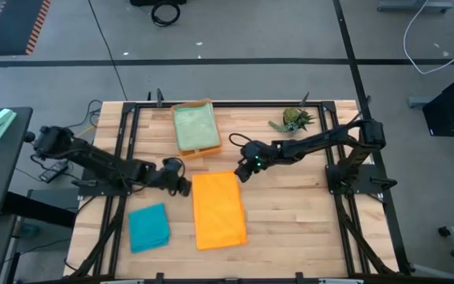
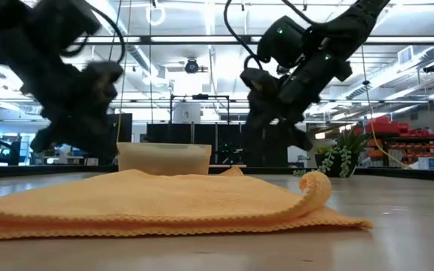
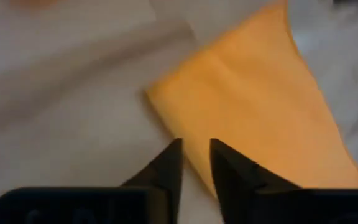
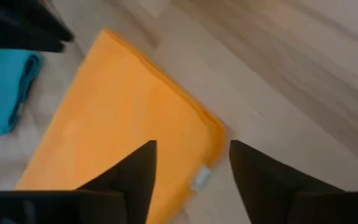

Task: Fold microfiber towels
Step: Fold the orange microfiber cloth

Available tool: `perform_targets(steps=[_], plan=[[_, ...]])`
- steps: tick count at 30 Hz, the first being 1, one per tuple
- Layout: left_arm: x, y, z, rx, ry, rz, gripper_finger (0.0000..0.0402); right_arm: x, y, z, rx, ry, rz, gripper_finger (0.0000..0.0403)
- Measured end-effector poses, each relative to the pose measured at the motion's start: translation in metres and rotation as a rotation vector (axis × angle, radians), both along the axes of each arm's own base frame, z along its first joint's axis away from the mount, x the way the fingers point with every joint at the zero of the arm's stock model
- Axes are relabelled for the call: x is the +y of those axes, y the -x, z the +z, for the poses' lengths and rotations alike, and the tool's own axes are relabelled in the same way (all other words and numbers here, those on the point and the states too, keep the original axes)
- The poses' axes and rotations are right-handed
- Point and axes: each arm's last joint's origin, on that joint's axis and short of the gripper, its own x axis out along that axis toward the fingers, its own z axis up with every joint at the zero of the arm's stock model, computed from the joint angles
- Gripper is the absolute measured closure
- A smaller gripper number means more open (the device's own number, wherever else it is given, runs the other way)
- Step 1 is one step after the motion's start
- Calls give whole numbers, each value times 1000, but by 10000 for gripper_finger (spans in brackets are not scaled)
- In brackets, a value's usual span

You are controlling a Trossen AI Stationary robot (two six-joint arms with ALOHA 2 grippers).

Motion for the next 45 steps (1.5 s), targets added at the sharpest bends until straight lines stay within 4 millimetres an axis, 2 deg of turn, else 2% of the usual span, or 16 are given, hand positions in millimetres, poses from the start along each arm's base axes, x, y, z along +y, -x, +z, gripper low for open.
perform_targets(steps=[4, 9, 12, 16, 23, 31, 37, 41, 45], plan=[[14, -9, 1, -21, -57, 32, 246, -2, -5, -5, -22, 18, 8, 164], [23, -9, -8, 33, -75, 13, 171, -8, -5, -12, 5, 16, -26, 153], [22, -13, -13, 51, -55, -11, 149, -8, -7, -17, 8, 16, -29, 153], [22, -20, -23, 54, -57, -9, 145, -7, -11, -31, 30, -2, -26, 153], [22, -25, -32, 54, -75, 4, 172, -5, -14, -36, 27, -1, -24, 167], [22, -24, -34, 84, -116, -45, 227, 0, -14, -37, 26, -1, -6, 287], [23, -22, -35, 99, -152, -27, 261, 7, -14, -38, 39, 21, 2, 356], [24, -22, -35, 106, -172, -34, 312, 6, -14, -39, 41, 61, -9, 390], [24, -22, -35, 107, -204, -41, 384, 6, -14, -38, 39, 95, 16, 396]])
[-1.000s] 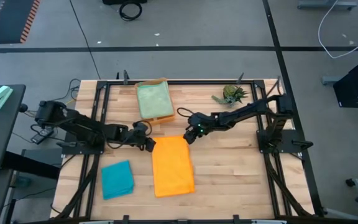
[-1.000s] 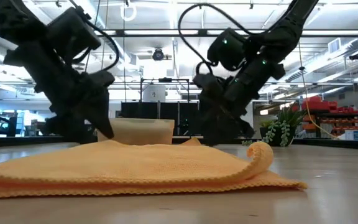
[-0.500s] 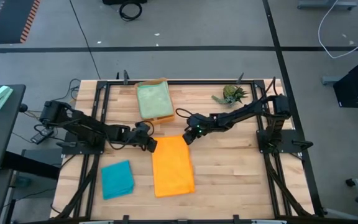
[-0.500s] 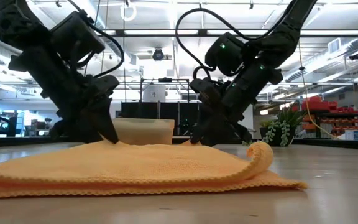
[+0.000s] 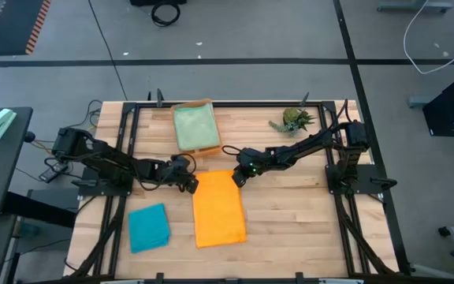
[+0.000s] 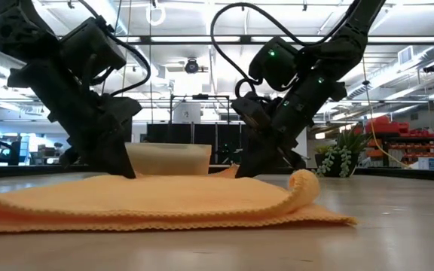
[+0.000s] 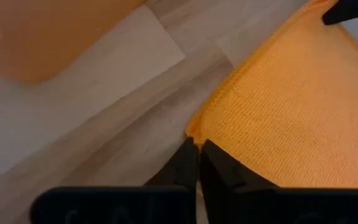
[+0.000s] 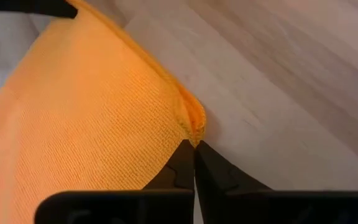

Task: Fold microfiber towels
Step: Fold the orange microfiber cloth

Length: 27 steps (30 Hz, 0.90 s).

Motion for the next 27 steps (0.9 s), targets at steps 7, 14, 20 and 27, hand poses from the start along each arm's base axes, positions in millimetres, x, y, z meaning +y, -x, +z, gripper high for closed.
perform_targets(steps=[7, 14, 20, 27], plan=[[-2, -15, 16, -175, -144, -132, 395, 0, 0, 10, -28, 57, 66, 399], [-22, -15, 33, -267, -225, -284, 396, 23, 15, 60, -103, 174, 206, 400], [-58, -4, 56, -382, -278, -487, 397, 83, 34, 83, -131, 254, 457, 400], [-105, 17, 63, -465, -185, -660, 397, 160, 50, 73, -179, 267, 589, 400]])
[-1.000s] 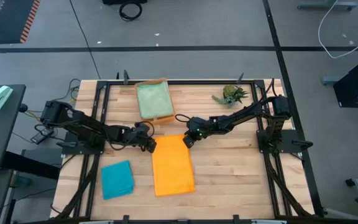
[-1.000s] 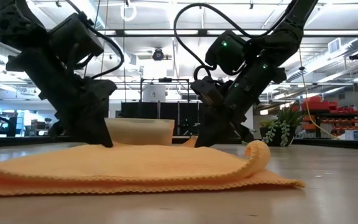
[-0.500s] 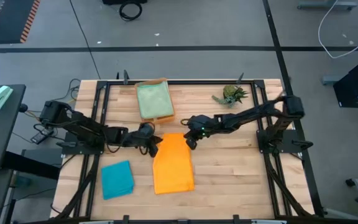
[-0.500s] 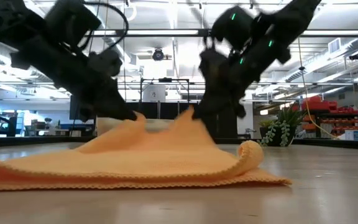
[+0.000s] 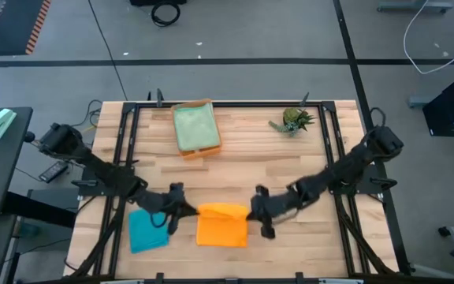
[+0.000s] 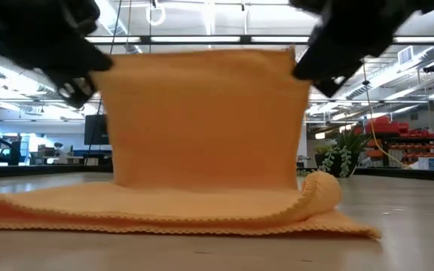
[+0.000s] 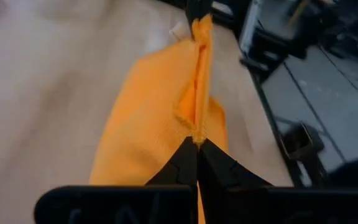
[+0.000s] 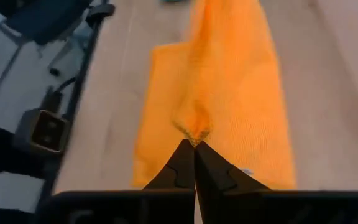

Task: Fold microfiber towels
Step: Fold the orange microfiber cloth

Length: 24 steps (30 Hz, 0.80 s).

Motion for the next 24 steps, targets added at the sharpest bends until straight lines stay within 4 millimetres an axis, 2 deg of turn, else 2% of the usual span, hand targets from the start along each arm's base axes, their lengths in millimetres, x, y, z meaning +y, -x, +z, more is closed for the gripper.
perform_targets(steps=[3, 6, 13, 17, 24], plan=[[-12, 5, -8, 44, 36, -26, 397, 22, 4, -11, 2, -27, -20, 400], [-20, 5, -19, 79, 63, -30, 397, 34, 3, -27, 24, -56, -71, 401], [-34, 0, -45, 119, 101, -35, 396, 42, -3, -62, 87, -151, -179, 401], [-51, -12, -49, 141, 107, -100, 397, 46, -1, -70, 116, -179, -207, 401], [-77, -26, -55, 165, 86, -188, 392, 54, 4, -70, 126, -187, -191, 401]])
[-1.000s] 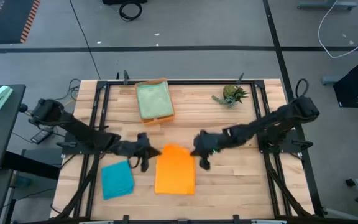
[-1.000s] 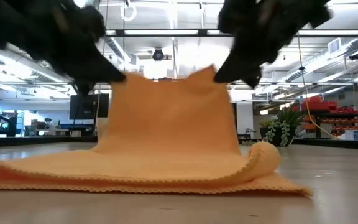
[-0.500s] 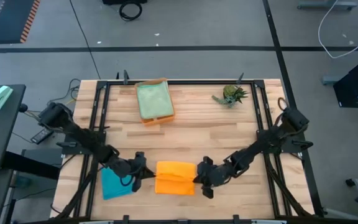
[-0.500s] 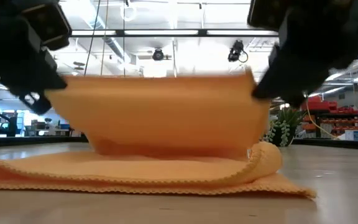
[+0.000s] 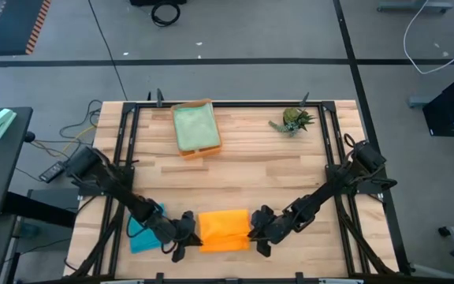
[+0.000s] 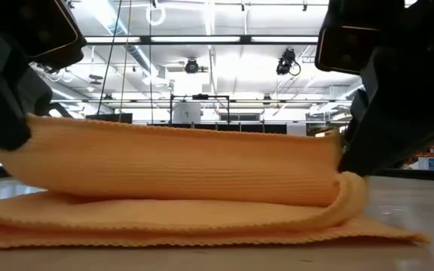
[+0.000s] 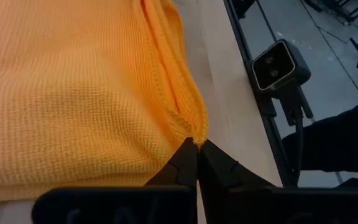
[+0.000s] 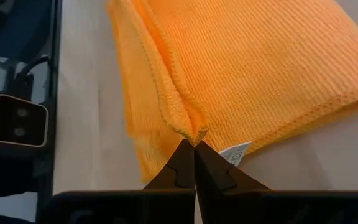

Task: Fold microfiber towels
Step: Fold the orange microfiber cloth

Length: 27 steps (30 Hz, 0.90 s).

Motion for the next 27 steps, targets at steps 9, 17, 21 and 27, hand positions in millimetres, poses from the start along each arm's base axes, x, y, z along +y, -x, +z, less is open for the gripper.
perform_targets(steps=[9, 17, 21, 27], plan=[[-3, -2, -2, 17, 2, -18, 390, 1, 0, 1, -11, 12, 25, 401], [-5, -1, -1, 16, 30, -70, 395, 9, -5, 10, -38, 13, 98, 397], [-5, -1, -2, 25, 23, -70, 388, 11, -7, 14, -36, -12, 116, 372], [-4, -1, -2, 29, 19, -69, 396, 7, -2, 23, 70, -133, 147, 310]])
